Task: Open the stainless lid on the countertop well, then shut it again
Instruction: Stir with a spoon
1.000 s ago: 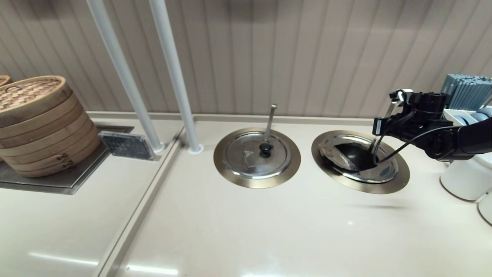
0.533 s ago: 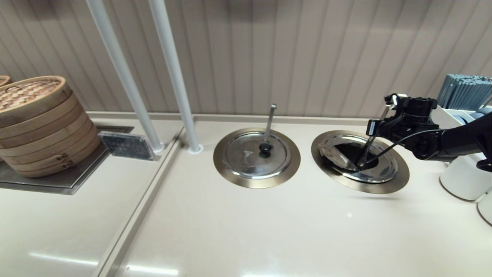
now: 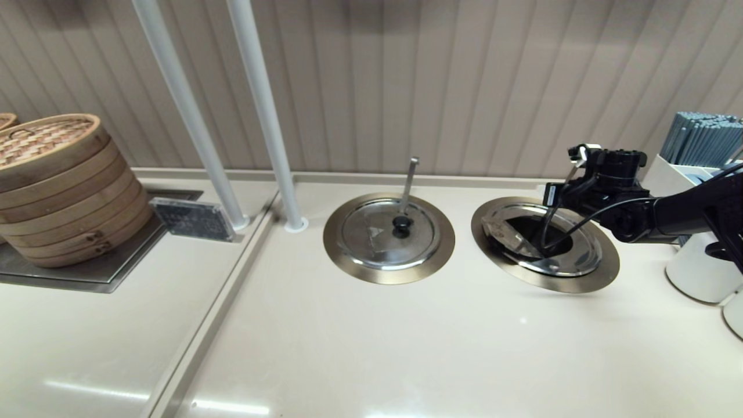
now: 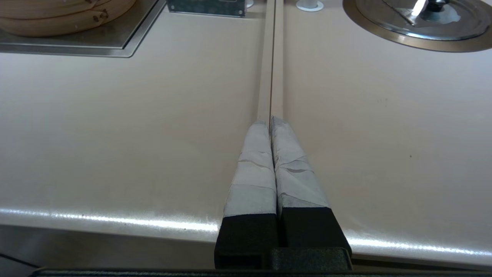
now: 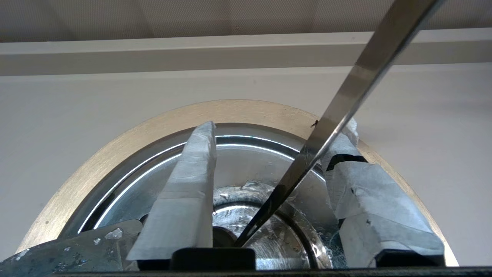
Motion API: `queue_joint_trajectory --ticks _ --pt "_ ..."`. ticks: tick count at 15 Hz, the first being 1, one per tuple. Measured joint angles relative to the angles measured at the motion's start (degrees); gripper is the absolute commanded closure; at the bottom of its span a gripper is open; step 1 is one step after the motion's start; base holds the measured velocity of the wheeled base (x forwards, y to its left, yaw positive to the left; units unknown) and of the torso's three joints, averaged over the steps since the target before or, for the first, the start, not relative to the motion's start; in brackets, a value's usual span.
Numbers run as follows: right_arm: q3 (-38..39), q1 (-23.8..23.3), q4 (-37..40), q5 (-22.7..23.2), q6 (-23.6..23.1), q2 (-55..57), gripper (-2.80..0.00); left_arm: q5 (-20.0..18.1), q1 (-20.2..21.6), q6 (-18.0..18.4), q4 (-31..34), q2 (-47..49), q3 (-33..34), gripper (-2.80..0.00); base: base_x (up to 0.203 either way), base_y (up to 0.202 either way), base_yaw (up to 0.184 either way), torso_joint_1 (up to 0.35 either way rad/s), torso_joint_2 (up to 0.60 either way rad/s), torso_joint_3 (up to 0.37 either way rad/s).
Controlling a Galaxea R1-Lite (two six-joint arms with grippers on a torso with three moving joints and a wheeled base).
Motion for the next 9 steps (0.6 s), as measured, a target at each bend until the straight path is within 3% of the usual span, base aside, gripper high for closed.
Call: queue_joint_trajectory --ticks 9 --pt "0.1 0.2 -1.4 -2.1 1.0 0.2 -2.80 0.0 0.0 0.0 0.0 0.0 0.0 0.00 0.000 0.000 0.000 0.000 0.00 0.000"
